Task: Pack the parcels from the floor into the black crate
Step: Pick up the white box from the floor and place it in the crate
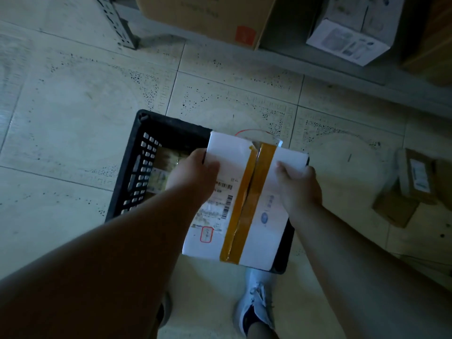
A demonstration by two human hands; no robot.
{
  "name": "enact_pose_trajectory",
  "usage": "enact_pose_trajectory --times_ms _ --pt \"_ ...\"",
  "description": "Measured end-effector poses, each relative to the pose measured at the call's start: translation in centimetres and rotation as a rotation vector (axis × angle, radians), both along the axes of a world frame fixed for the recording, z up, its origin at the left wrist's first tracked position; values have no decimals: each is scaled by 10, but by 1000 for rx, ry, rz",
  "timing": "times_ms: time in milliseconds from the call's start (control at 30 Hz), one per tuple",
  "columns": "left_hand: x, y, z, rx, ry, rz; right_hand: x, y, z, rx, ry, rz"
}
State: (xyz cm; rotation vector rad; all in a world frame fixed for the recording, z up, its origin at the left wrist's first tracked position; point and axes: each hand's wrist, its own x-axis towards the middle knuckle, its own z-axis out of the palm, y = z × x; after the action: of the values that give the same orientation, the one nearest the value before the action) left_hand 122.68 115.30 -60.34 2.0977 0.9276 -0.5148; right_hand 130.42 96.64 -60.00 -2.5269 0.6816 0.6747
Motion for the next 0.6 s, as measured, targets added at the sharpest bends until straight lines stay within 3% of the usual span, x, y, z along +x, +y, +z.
enact_pose_trajectory --times_ms 400,600 --pt "11 3 10 24 112 -84 -1 2 11 -5 5 65" --pt "-3 -7 -2 -7 50 100 -12 -10 1 132 -33 -7"
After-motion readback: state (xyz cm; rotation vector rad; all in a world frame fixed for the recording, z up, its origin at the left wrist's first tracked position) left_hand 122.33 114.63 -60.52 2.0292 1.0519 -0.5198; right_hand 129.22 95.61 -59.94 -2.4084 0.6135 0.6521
